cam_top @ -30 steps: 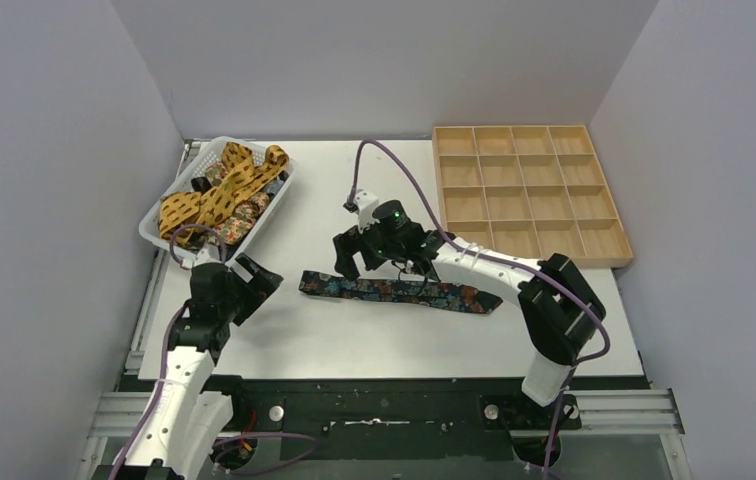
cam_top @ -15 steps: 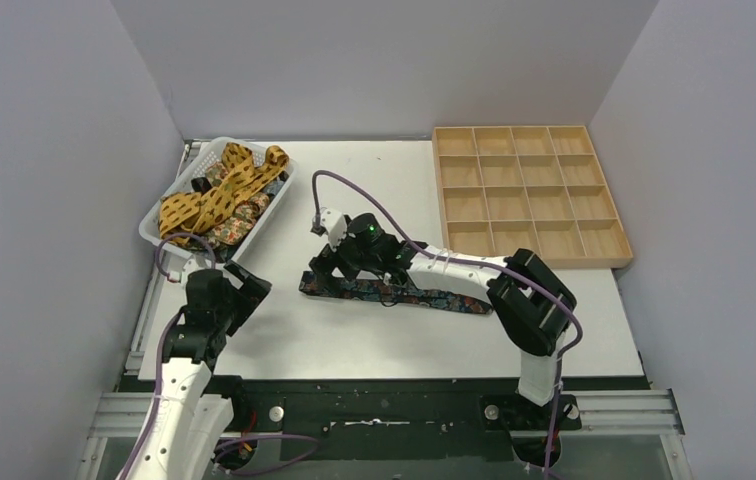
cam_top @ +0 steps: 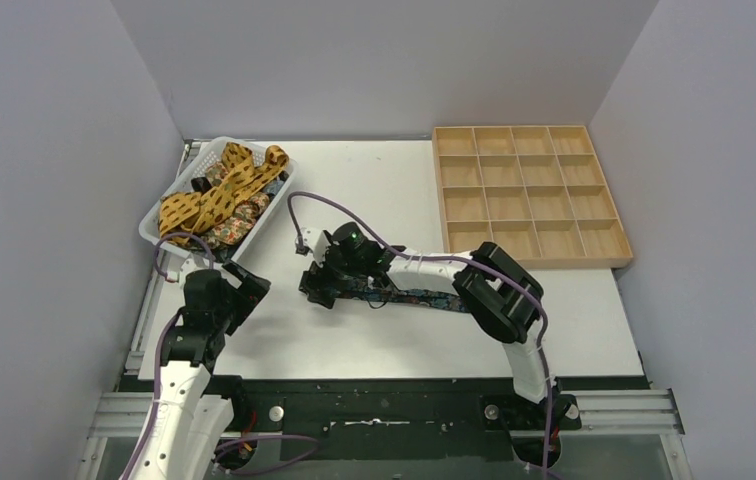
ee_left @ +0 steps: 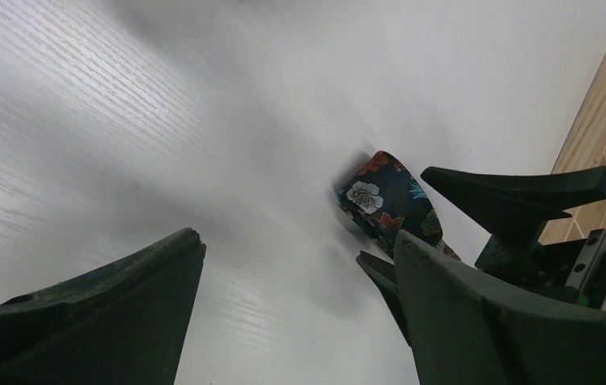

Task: Roll the ties
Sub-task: Roll the tie at the center of the board.

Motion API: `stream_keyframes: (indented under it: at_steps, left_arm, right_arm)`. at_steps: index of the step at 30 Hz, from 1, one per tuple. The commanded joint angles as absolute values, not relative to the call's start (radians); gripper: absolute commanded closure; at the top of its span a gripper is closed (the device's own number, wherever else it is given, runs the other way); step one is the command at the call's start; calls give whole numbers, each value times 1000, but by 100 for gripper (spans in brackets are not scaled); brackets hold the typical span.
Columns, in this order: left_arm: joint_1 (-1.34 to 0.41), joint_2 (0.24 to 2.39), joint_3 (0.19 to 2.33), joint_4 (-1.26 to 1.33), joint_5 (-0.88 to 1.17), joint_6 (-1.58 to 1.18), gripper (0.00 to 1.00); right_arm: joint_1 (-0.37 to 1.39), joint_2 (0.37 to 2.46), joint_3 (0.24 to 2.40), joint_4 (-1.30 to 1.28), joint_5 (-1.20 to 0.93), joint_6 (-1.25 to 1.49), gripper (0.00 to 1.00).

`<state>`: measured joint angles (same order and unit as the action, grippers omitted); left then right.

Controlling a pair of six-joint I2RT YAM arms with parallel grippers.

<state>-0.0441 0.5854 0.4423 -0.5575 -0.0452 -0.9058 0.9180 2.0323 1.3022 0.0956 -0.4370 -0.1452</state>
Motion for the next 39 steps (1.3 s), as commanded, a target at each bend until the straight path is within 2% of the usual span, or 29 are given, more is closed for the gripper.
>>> stream_keyframes:
  at_steps: [1, 8, 10, 16, 20, 26, 29, 30, 32, 33, 38, 39]
  left_arm:
    - [-39, 578, 472, -544, -40, -908, 14]
    - [-38, 575, 466, -537, -36, -908, 14]
    - [-38, 574, 468, -536, -33, -905, 15]
    - [-38, 577, 457, -533, -38, -914, 15]
    - [-39, 573, 433, -525, -25, -939, 15]
    - [-40, 542, 355, -476, 53, -989, 16]
    - [-40, 519, 330, -454, 84, -1002, 16]
    - [-40, 513, 325, -449, 90, -1003, 16]
    - [-40, 504, 317, -436, 98, -1002, 16]
    - [-40, 503, 312, -428, 104, -1000, 16]
    - [-40, 504, 286, -395, 133, -992, 16]
    - [-40, 503, 281, -388, 137, -991, 16]
  right_arm:
    - [923, 2086, 1387, 134, -450, -222, 0]
    - [916, 2174, 1439, 79, -459, -310, 2]
    - [916, 2183, 1441, 35, -497, -330, 9]
    - [946, 2106, 1292, 100, -535, -331, 43]
    - [993, 2046, 1194, 123, -574, -326, 52]
    - [1068, 2016, 1131, 108, -592, -393, 54]
    - [1071, 2027, 1155, 67, -580, -413, 52]
    - [1071, 2030, 1165, 52, -578, -422, 49]
    - [1072, 2024, 1185, 39, -561, -428, 27]
    - [1072, 2017, 1192, 38, -549, -423, 20]
    - [1084, 1950, 1239, 16, -349, -353, 1]
    - [1084, 1929, 1240, 16, -338, -327, 0]
